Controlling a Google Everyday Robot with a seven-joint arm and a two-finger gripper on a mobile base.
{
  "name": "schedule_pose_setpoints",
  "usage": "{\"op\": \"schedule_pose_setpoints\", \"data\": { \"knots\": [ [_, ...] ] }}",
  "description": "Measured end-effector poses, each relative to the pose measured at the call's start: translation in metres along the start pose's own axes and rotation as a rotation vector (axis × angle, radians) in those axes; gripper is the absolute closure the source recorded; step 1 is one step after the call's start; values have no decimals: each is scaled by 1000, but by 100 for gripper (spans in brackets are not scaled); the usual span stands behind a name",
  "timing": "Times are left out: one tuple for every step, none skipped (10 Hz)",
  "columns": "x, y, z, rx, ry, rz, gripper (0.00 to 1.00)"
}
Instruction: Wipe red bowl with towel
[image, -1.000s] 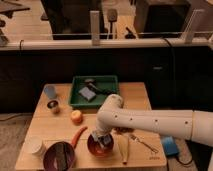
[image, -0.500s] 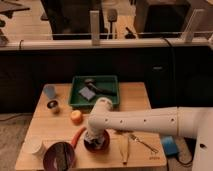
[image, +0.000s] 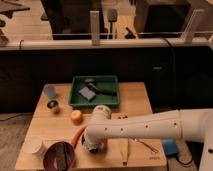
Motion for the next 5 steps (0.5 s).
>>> {"op": "schedule_pose_setpoints", "data": {
  "knots": [
    [6,3,-3,0,6,22,100],
    [19,6,-9,3,24,49,100],
    [31,3,-17,2,48,75,100],
    [39,-2,-23,-1,66,85,100],
    [46,-10,-28,-5,82,90,100]
  ]
}}
